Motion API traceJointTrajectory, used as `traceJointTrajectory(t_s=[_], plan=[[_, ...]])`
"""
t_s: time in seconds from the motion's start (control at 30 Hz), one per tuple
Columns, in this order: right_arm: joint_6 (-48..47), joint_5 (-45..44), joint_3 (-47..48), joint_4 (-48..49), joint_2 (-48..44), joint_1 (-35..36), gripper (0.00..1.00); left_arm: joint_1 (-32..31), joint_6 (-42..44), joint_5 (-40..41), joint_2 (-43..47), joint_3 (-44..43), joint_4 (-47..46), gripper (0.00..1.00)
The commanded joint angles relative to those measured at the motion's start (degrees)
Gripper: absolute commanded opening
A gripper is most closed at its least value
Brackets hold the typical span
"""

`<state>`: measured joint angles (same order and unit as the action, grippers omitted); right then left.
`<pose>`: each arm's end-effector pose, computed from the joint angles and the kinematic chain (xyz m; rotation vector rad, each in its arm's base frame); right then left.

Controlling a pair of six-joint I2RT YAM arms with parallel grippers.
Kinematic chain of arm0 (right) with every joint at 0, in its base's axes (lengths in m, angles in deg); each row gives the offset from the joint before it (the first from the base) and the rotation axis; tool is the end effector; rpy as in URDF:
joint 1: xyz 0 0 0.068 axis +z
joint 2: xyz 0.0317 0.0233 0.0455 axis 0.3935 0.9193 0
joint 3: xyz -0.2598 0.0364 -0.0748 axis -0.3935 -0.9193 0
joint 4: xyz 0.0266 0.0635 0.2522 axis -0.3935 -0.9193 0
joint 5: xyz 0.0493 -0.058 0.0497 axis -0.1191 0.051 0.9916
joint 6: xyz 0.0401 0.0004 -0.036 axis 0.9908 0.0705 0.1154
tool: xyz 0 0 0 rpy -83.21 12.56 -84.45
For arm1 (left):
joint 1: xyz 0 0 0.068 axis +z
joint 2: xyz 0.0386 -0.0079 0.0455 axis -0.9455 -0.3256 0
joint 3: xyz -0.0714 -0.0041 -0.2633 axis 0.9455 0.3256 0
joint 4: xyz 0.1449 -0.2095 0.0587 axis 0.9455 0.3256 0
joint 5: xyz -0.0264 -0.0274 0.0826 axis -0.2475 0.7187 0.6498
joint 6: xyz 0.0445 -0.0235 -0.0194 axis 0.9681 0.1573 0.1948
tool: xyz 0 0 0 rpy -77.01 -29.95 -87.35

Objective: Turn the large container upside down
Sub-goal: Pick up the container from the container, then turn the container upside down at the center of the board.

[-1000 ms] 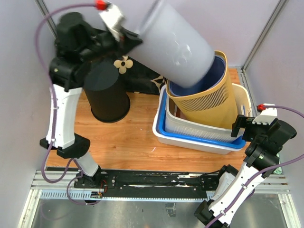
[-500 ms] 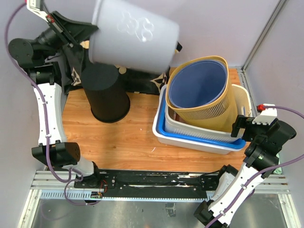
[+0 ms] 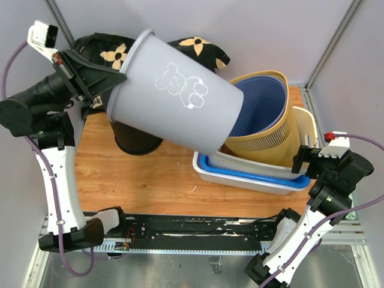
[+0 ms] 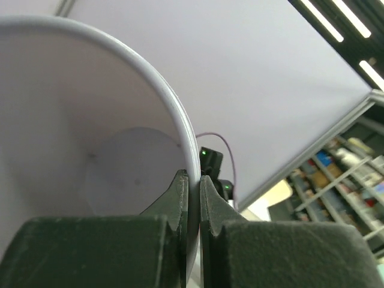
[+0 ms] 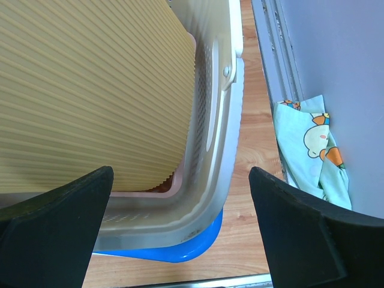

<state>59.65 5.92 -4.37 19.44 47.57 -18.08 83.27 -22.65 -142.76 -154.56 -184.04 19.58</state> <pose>0.0777 -0.0424 0.3618 0.0949 1.9323 -0.0662 0.1572 0.0005 0.6068 0.3443 1.3556 -1.5407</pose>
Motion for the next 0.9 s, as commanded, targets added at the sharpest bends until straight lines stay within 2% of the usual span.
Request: traceJointTrajectory(t_s=[0.0,0.13,0.23,0.37,0.7,0.87], plan=[[0.91,-0.55,-0.53,1.18,-0.76,-0.76,0.98,1.72,-8.13,3.15,1.05,10.40,0.29,0.00],[0.89,-0.68,-0.33,0.84,-0.73,-0.73,0.98,9.70,-12.07,3.08,2.06,18.11,-2.85,0.00],[0.97,-0.83,-0.17,0.72,-0.77,-0.78,0.98,15.19,-11.31,2.05,2.29,22.04,1.73,0.00],[1.09,-1.03,-0.06,0.62,-0.59,-0.78,0.97,15.59,-10.74,1.18,4.22,31.17,3.65,0.00],[1.14,-1.32,0.09,0.34,-0.02,-0.68,0.97,15.68,-12.11,-1.75,5.67,51.90,-0.91,0.00],[1.22,-1.27,0.02,0.51,0.56,-0.69,0.96,15.68,-16.01,-3.70,3.92,61.32,-12.34,0.00]])
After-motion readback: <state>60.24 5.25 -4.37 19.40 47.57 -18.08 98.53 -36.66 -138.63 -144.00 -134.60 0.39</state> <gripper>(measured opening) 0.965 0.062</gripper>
